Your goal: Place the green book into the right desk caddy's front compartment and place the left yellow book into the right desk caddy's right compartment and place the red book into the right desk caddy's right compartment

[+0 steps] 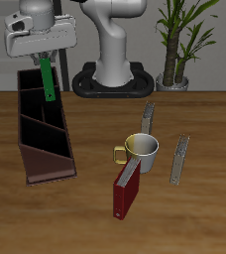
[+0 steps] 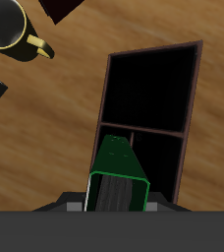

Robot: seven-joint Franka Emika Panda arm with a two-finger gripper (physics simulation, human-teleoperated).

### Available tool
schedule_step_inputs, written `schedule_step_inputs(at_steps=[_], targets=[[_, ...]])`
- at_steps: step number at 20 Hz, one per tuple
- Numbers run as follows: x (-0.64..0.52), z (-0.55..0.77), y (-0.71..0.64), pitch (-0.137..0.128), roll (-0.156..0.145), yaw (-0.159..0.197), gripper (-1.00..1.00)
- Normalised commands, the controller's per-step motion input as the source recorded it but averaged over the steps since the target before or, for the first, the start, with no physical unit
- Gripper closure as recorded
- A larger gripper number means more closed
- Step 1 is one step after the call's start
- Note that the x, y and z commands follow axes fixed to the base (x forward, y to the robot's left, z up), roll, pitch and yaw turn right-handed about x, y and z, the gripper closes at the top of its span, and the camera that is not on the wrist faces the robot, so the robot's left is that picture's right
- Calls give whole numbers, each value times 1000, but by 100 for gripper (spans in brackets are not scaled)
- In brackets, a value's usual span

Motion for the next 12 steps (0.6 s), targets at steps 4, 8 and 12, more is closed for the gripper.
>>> schedule_step_inputs(at_steps=[4, 8, 12], targets=[[26, -69, 11, 8, 41, -65, 100], [20, -161, 98, 23, 43, -23, 100], [30, -78, -19, 13, 25, -34, 100]])
